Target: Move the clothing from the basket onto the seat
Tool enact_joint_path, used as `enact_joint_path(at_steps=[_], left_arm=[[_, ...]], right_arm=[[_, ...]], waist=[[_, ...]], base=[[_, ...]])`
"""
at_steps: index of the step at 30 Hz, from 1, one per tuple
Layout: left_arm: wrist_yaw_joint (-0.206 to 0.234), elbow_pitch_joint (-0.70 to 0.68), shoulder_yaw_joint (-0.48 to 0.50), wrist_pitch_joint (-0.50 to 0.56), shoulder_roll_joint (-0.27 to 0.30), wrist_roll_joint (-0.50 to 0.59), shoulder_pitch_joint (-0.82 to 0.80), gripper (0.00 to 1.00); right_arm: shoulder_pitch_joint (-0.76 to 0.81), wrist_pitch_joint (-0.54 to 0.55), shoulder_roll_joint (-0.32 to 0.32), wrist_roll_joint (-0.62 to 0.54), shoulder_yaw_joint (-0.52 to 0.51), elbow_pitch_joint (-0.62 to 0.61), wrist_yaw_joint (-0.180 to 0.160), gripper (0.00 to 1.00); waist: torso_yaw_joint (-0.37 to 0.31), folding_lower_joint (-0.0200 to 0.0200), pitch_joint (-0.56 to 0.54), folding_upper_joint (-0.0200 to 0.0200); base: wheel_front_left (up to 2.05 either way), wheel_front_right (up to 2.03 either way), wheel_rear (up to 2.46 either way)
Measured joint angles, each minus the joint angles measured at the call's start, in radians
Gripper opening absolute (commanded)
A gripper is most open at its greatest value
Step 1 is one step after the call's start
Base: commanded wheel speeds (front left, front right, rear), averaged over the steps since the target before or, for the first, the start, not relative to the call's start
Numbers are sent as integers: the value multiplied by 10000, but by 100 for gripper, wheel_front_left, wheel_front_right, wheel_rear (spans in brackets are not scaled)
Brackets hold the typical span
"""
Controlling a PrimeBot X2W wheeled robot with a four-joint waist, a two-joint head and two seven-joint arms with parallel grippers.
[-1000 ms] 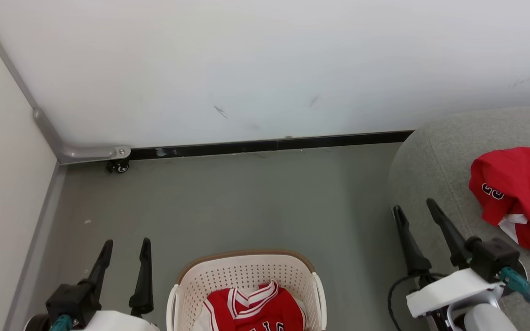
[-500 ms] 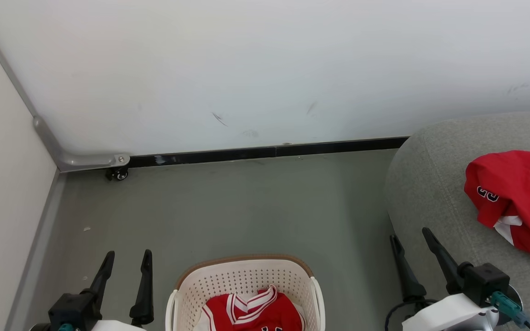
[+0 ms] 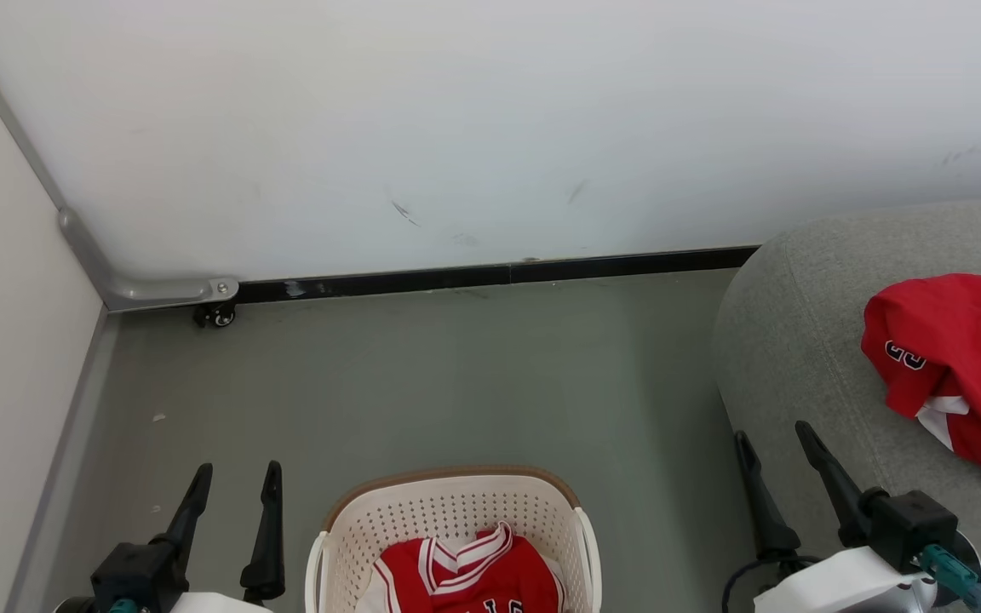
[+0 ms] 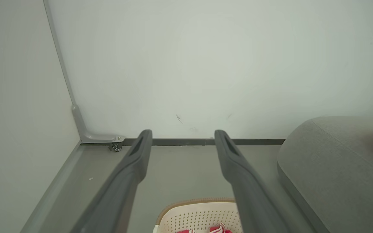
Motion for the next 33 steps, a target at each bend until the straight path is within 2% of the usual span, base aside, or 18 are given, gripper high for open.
enact_joint_path(at_steps=[17,33], left_arm=[[-21,-79,359,0,-115,253,-4,100],[-357,44,382,0,-21,660,-115,100]], right_arm=[[171,178,54,-4,-102,-453,0,100],[197,219,59,105,-100,-963,0,100]], waist=[[-111,0,220,0],[-150,1,621,0]], base=[[0,0,0],[0,0,0]])
